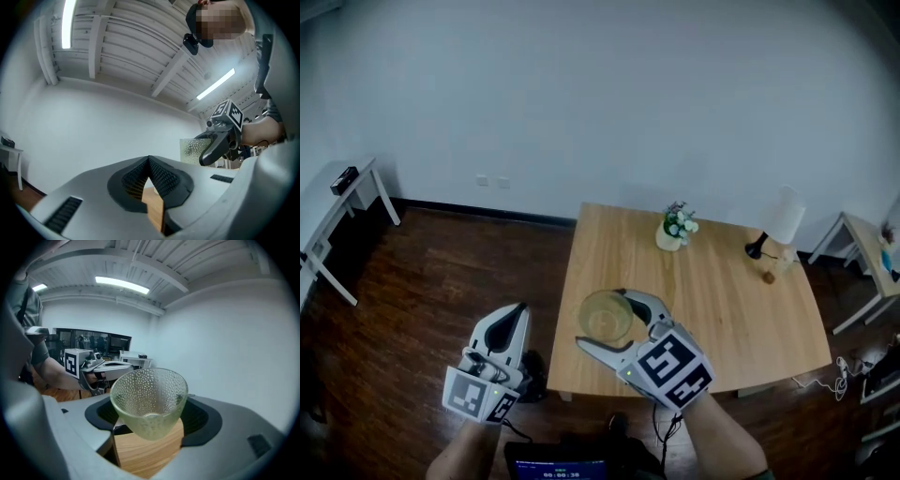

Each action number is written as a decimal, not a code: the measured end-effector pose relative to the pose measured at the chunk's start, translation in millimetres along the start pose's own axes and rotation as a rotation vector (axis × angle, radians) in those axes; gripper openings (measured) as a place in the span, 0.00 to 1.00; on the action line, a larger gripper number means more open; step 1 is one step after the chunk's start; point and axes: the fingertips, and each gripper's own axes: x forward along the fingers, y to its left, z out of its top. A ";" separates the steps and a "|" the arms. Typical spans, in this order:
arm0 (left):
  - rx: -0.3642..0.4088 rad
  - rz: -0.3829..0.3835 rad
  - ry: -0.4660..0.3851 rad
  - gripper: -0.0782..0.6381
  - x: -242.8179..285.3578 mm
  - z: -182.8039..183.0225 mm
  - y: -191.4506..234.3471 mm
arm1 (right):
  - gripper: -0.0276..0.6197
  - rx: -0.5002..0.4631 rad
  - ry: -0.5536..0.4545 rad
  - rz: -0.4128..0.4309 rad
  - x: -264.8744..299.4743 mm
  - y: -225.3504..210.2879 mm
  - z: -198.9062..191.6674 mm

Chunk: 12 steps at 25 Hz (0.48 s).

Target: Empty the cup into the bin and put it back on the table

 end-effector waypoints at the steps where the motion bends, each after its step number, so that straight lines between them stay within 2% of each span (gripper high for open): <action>1: -0.005 -0.011 -0.004 0.10 3.3 -0.3 -3.9 | 0.64 0.004 -0.001 -0.016 -5.9 -3.2 -1.1; 7: -0.016 -0.047 -0.015 0.10 23.0 -1.5 -25.3 | 0.64 0.051 -0.015 -0.090 -40.8 -22.7 -19.2; 12: 0.011 -0.104 -0.017 0.10 43.2 -3.5 -66.3 | 0.64 0.078 -0.026 -0.133 -74.2 -34.8 -39.3</action>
